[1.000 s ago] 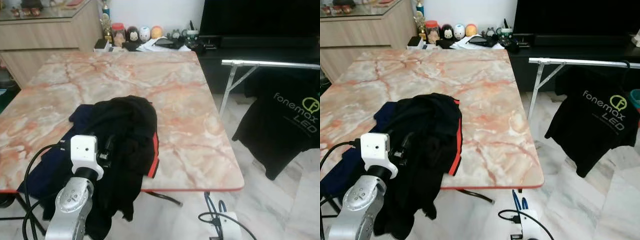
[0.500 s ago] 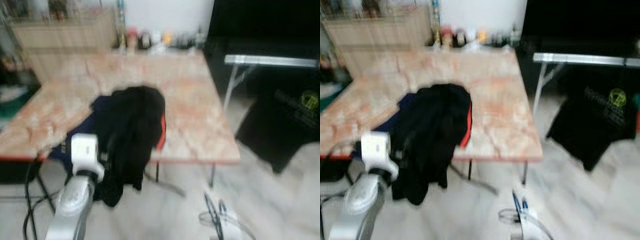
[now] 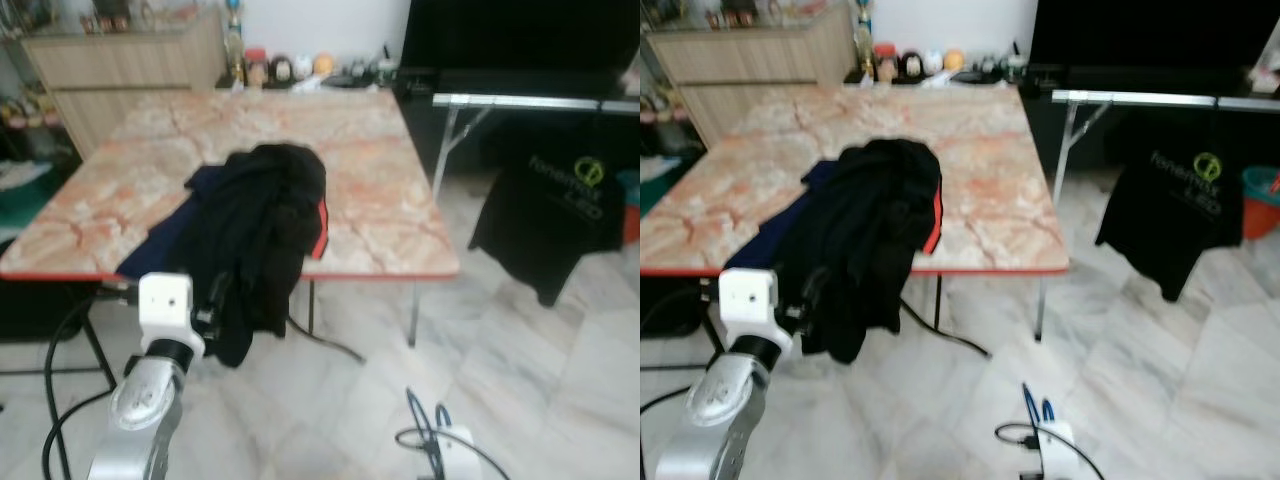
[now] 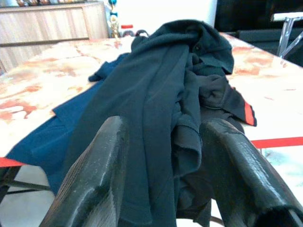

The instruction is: Hang hanger

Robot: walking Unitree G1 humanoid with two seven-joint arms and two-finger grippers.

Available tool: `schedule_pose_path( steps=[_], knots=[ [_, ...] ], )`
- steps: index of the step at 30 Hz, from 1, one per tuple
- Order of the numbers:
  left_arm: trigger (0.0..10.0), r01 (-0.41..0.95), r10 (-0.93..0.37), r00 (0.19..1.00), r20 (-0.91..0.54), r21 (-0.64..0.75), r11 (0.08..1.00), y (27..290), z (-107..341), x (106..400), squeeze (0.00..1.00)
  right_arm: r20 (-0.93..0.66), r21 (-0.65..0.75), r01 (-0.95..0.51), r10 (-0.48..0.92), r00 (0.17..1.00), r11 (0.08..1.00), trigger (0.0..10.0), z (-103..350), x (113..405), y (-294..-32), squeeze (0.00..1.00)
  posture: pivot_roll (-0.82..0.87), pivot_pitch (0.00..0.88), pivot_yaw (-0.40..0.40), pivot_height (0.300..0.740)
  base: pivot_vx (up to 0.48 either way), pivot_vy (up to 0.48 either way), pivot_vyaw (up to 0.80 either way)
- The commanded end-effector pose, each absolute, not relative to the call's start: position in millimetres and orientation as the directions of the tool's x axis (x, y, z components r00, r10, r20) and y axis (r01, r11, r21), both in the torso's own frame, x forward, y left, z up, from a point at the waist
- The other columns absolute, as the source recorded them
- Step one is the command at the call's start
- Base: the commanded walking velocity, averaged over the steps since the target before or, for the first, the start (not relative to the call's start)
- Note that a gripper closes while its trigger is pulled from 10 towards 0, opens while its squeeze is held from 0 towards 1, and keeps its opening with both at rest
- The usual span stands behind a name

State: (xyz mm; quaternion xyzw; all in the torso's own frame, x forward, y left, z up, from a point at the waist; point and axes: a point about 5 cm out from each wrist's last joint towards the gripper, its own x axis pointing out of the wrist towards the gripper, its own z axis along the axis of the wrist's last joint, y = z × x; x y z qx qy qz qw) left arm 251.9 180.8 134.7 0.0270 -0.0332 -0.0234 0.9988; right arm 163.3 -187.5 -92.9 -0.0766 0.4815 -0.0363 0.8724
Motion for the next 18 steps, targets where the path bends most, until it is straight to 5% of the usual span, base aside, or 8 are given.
schedule_pose_path(
  steps=[1, 12, 18],
  knots=[
    [10.0, 0.057, -0.059, 0.998, 0.026, 0.049, 0.997, 178, 129, 252, 0.00, -0.830, -0.184, -0.013, -0.148, 0.538, 0.983, 10.0, -92, 164, -193, 0.00, 0.09, 0.000, -0.017, 0.740, 0.000, 0.000, 0.00],
    [10.0, 0.008, 0.009, 0.968, -0.251, 0.067, 0.998, 207, 58, 242, 0.00, -0.830, -0.184, -0.017, -0.146, 0.539, 0.983, 10.0, -92, 164, -193, 0.00, 0.09, 0.000, -0.018, 0.740, 0.000, 0.000, 0.00],
    [10.0, 0.058, 0.025, 0.871, -0.491, 0.152, 0.987, 221, -3, 218, 0.00, -0.828, -0.185, -0.015, -0.147, 0.540, 0.983, 10.0, -91, 165, -193, 0.00, 0.10, 0.000, -0.024, 0.740, 0.000, 0.000, 0.00]
  ],
)
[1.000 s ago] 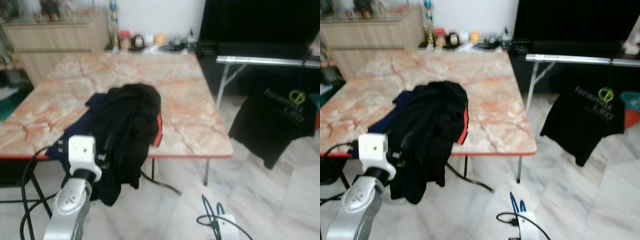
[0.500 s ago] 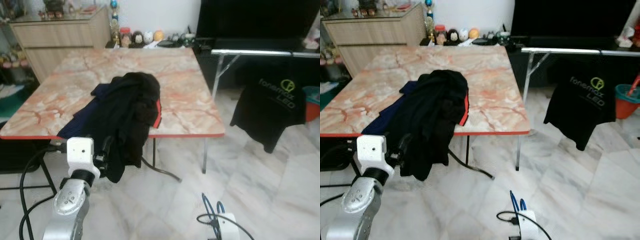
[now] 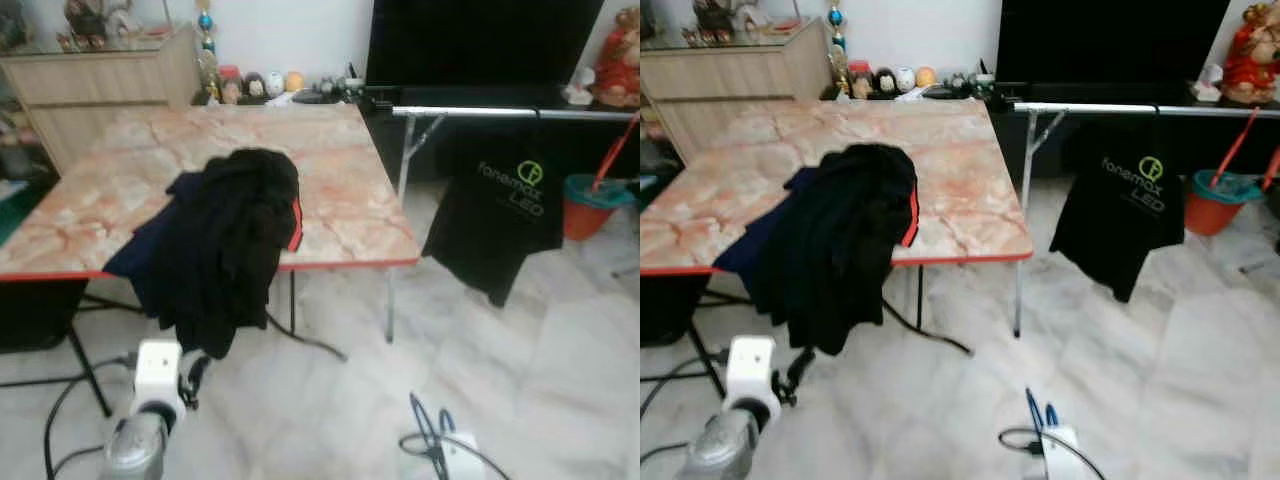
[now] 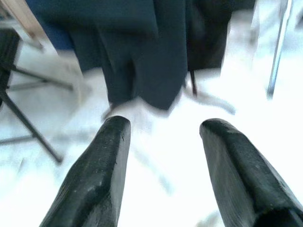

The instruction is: Hang hanger

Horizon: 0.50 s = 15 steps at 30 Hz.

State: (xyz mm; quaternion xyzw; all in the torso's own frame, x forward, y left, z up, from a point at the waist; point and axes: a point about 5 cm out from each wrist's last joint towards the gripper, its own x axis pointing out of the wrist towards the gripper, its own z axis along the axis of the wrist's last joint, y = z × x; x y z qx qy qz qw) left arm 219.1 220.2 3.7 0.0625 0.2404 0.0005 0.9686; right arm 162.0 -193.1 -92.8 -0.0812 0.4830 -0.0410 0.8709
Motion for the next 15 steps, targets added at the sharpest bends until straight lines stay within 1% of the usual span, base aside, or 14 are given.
schedule_pose_path(
  steps=[1, 3, 4, 6, 9, 12, 15],
  knots=[
    [10.0, 0.062, 0.026, 0.865, -0.501, 0.159, 0.985, 222, -6, 217, 0.00, -0.828, -0.185, -0.015, -0.147, 0.540, 0.983, 10.0, -91, 165, -193, 0.00, 0.10, 0.000, -0.024, 0.740, 0.000, 0.000, 0.00],
    [10.0, 0.066, 0.058, 0.805, -0.590, 0.186, 0.980, 227, -29, 208, 0.00, -0.829, -0.185, -0.025, -0.143, 0.540, 0.982, 10.0, -91, 165, -193, 0.00, 0.10, 0.000, -0.025, 0.740, 0.000, 0.000, 0.00],
    [10.0, 0.034, 0.094, 0.763, -0.639, 0.184, 0.982, 232, -41, 201, 0.00, -0.829, -0.183, -0.022, -0.143, 0.541, 0.983, 10.0, -91, 166, -192, 0.00, 0.10, 0.000, -0.025, 0.740, 0.000, 0.000, 0.00],
    [10.0, 0.015, 0.124, 0.725, -0.677, 0.196, 0.981, 235, -50, 195, 0.00, -0.828, -0.182, -0.017, -0.144, 0.542, 0.983, 10.0, -91, 166, -192, 0.00, 0.10, 0.000, -0.025, 0.740, 0.000, 0.000, 0.00],
    [10.0, 0.028, 0.133, 0.690, -0.712, 0.210, 0.977, 235, -58, 189, 0.00, -0.828, -0.183, -0.021, -0.143, 0.543, 0.983, 10.0, -91, 166, -192, 0.00, 0.08, 0.000, -0.018, 0.740, 0.000, 0.000, 0.00],
    [10.0, 0.048, 0.134, 0.673, -0.727, 0.224, 0.973, 233, -62, 188, 0.00, -0.828, -0.185, -0.023, -0.143, 0.543, 0.983, 10.0, -91, 166, -192, 0.00, 0.08, 0.000, -0.017, 0.740, 0.000, -0.324, 0.00],
    [10.0, 0.056, 0.125, 0.677, -0.725, 0.220, 0.974, 231, -62, 192, 0.00, -0.828, -0.189, -0.028, -0.144, 0.542, 0.982, 10.0, -91, 166, -192, 0.00, 0.08, 0.000, -0.015, 0.740, 0.000, -0.420, 0.00]
  ],
)
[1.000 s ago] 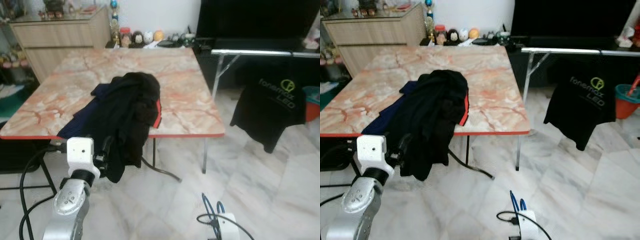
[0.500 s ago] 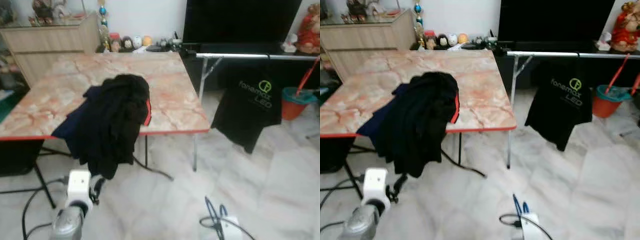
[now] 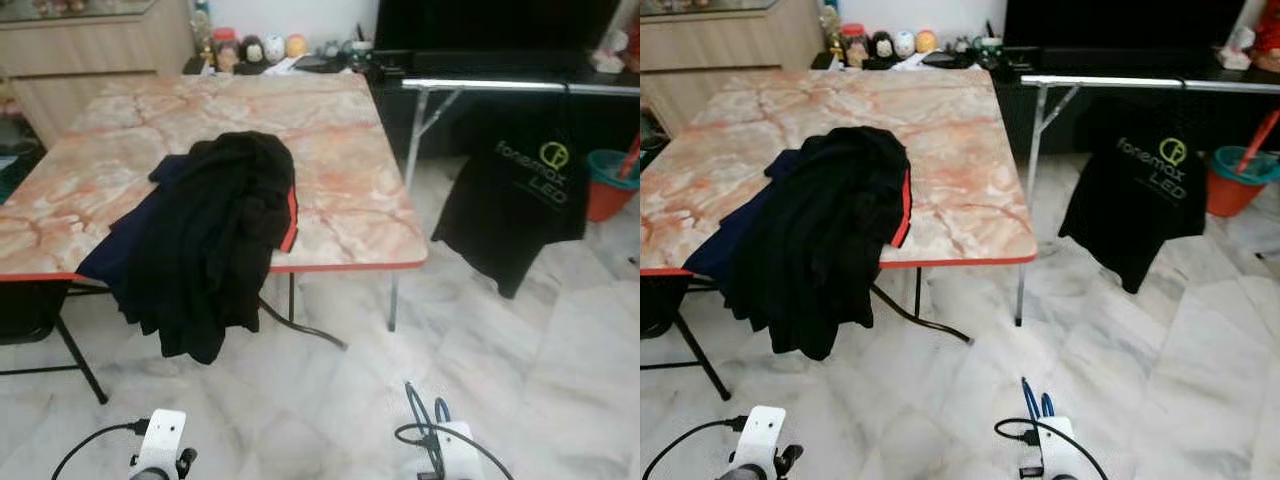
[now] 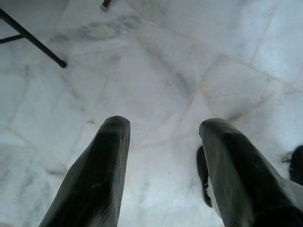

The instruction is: Hang hanger

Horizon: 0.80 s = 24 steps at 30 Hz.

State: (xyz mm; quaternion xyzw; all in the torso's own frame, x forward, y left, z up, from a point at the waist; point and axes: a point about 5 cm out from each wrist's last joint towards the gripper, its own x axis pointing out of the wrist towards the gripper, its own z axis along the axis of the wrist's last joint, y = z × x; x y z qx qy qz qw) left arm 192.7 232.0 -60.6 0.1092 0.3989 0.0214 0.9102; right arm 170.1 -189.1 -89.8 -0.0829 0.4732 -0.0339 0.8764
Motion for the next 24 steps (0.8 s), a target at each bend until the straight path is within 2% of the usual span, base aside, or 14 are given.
schedule_pose_path(
  steps=[1, 7, 24],
  knots=[
    [10.0, 0.061, 0.123, 0.678, -0.725, 0.223, 0.973, 230.3, -62.7, 192.5, 0.00, -0.828, -0.190, -0.031, -0.143, 0.542, 0.981, 10.0, -91.1, 166.0, -192.3, 0.00, 0.08, 0.000, -0.015, 0.740, 0.000, -0.420, 0.00],
    [10.0, 0.062, 0.121, 0.681, -0.722, 0.222, 0.973, 228.4, -64.4, 195.1, 0.00, -0.828, -0.195, -0.046, -0.139, 0.543, 0.980, 10.0, -90.9, 166.9, -191.6, 0.00, 0.08, 0.000, -0.013, 0.740, 0.000, -0.419, 0.38],
    [10.0, 0.074, 0.104, 0.688, -0.718, 0.212, 0.974, 224.2, -67.6, 192.4, 0.00, -0.826, -0.197, -0.045, -0.141, 0.546, 0.979, 10.0, -90.7, 166.6, -192.9, 0.00, 0.06, 0.000, -0.014, 0.740, 0.000, -0.418, 0.00]
  ],
)
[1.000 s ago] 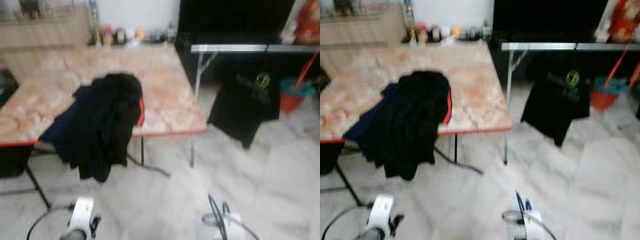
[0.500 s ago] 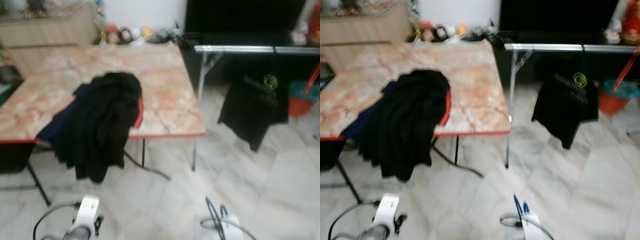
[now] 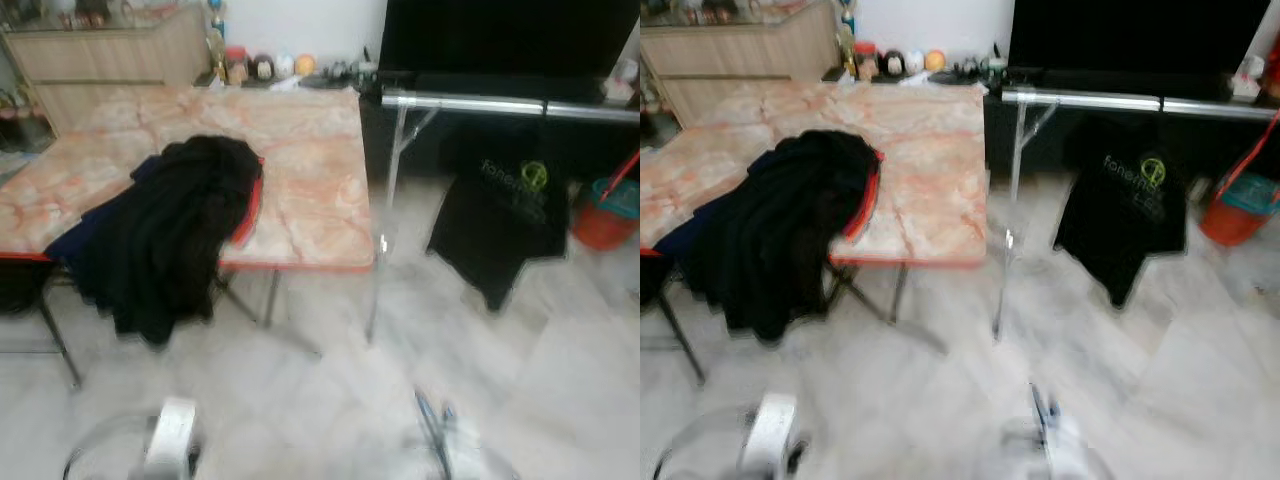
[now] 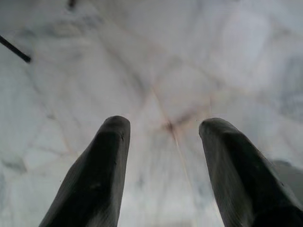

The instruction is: Hang hanger

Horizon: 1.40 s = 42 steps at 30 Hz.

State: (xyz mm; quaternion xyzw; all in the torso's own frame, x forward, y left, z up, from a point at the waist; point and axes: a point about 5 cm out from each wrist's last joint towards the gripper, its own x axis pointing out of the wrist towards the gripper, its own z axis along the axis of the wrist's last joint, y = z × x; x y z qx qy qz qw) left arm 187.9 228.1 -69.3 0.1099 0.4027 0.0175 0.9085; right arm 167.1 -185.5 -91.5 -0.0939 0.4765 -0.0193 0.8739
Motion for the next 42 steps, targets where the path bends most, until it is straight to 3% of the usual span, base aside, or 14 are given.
schedule_pose_path(
  steps=[1, 20, 29, 35, 37, 40, 42],
  knots=[
    [10.0, 0.076, 0.102, 0.690, -0.716, 0.212, 0.974, 224, -67, 193, 0.00, -0.826, -0.197, -0.043, -0.142, 0.546, 0.979, 10.0, -91, 166, -193, 0.00, 0.06, 0.000, -0.014, 0.740, 0.000, -0.412, 0.00],
    [10.0, 0.094, 0.085, 0.701, -0.708, 0.210, 0.973, 220, -66, 197, 0.00, -0.823, -0.200, -0.024, -0.155, 0.546, 0.980, 10.0, -90, 168, -194, 0.00, 0.06, 0.000, -0.013, 0.740, 0.000, -0.416, -0.06],
    [10.0, 0.121, 0.045, 0.748, -0.662, 0.203, 0.972, 217, -58, 210, 0.00, -0.812, -0.198, -0.047, -0.137, 0.567, 0.979, 10.0, -84, 181, -195, 0.00, 0.06, 0.000, -0.013, 0.740, 0.000, -0.057, 0.00],
    [10.0, 0.240, -0.048, 0.796, -0.604, 0.242, 0.940, 214, -44, 227, 0.00, -0.780, -0.274, -0.300, -0.028, 0.625, 0.914, 10.0, -68, 213, -192, 0.00, 0.06, 0.000, -0.013, 0.740, 0.000, 0.000, 0.00],
    [10.0, 0.297, -0.109, 0.838, -0.535, 0.279, 0.913, 213, -31, 238, 0.00, -0.767, -0.275, -0.442, 0.082, 0.636, 0.854, 10.0, -56, 231, -188, 0.00, 0.05, 0.000, -0.014, 0.740, 0.000, 0.000, 0.00],
    [10.0, 0.312, -0.130, 0.847, -0.515, 0.284, 0.907, 213, -27, 241, 0.00, -0.764, -0.276, -0.484, 0.117, 0.635, 0.830, 10.0, -52, 236, -187, 0.00, 0.05, 0.000, -0.014, 0.740, 0.000, 0.000, 0.00],
    [10.0, 0.369, -0.209, 0.867, -0.453, 0.301, 0.879, 210, -13, 250, 0.00, -0.747, -0.197, -0.557, 0.245, 0.618, 0.807, 10.0, -39, 251, -183, 0.00, 0.05, 0.000, -0.017, 0.740, 0.000, 0.000, 0.00]
  ],
)
